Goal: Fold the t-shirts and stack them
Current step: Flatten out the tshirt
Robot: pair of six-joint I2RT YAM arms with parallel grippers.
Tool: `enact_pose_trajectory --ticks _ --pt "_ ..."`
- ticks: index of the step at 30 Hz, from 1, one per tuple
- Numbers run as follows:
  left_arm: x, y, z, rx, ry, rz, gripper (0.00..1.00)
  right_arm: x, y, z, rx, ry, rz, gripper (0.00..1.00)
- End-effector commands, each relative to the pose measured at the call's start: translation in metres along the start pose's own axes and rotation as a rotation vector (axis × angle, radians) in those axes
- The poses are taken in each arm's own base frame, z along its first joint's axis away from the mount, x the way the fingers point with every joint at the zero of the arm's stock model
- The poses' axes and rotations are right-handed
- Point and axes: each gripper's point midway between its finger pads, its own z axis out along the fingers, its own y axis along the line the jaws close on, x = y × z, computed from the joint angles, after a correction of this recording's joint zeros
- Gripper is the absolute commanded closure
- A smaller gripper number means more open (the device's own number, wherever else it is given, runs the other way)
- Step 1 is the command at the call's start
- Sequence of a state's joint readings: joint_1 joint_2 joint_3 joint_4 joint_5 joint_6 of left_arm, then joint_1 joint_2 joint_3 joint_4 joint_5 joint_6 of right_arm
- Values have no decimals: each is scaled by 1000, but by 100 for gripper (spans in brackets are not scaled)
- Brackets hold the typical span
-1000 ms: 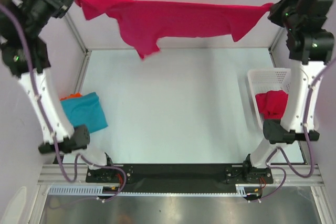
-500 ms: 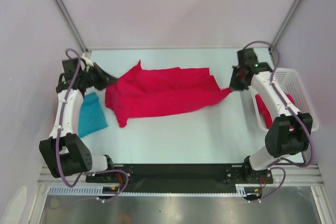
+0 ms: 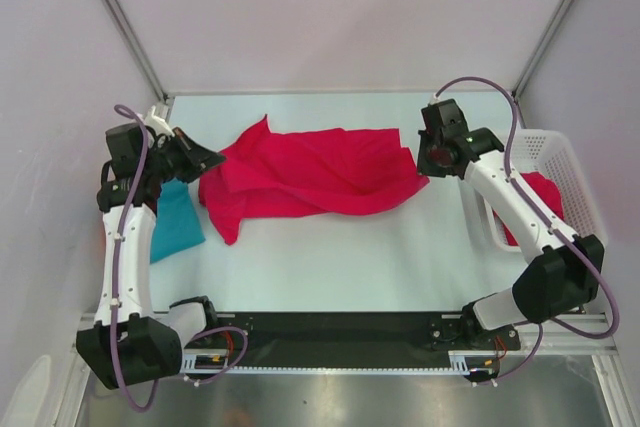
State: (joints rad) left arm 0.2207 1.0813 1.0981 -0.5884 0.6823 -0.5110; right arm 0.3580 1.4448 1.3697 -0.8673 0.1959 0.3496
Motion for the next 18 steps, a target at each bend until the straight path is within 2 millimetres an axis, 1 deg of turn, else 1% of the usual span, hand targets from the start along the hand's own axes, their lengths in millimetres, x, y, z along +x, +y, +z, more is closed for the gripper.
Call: enact_pose_trajectory --ticks 1,2,3,4,5,6,7,8,9,10,11,12,13,14,15,16,17,18 --pt "3 -7 -3 39 1 51 100 -15 -5 -16 27 -77 61 100" --pt "1 -10 -4 49 2 51 100 -19 -6 -17 34 -90 65 100" --pt "0 -8 -1 46 8 44 100 -30 -4 -21 28 -114 76 100" --pt "-4 -9 0 46 5 44 100 -37 -4 -19 27 -122 78 100" --pt "-12 -14 1 59 -6 55 100 -45 -1 -19 16 -134 84 100" --pt "-14 -9 11 60 21 36 100 -55 -7 -16 19 -147 105 100" --pt "-19 -7 17 63 29 24 100 -76 -4 -17 -4 -189 129 100" --pt "-30 -9 24 83 17 25 100 -80 1 0 -35 -152 144 100" --pt "-33 7 45 71 61 -18 100 -90 0 9 -43 -151 163 100" --pt "-39 14 57 62 71 -34 100 -118 -1 7 -51 -206 188 100" --pt "-64 12 64 51 38 -7 100 -128 -3 34 -12 -188 187 100" --pt "-71 36 89 -3 64 -46 100 -143 -5 41 5 -204 189 100" --pt "-88 46 100 -39 39 -43 100 -150 -11 46 30 -181 192 100" --pt "-126 28 102 -8 -27 25 100 -208 -12 15 16 -317 228 100" --pt "-133 39 122 -4 -6 10 100 -213 -13 43 50 -280 215 100" --pt "-140 22 124 74 13 16 100 -221 -15 36 69 -274 209 100" --pt "-159 -4 118 153 -8 38 100 -262 -13 -11 28 -426 231 100" --pt "-163 -23 112 201 -14 58 100 -267 -12 -9 22 -436 227 100"
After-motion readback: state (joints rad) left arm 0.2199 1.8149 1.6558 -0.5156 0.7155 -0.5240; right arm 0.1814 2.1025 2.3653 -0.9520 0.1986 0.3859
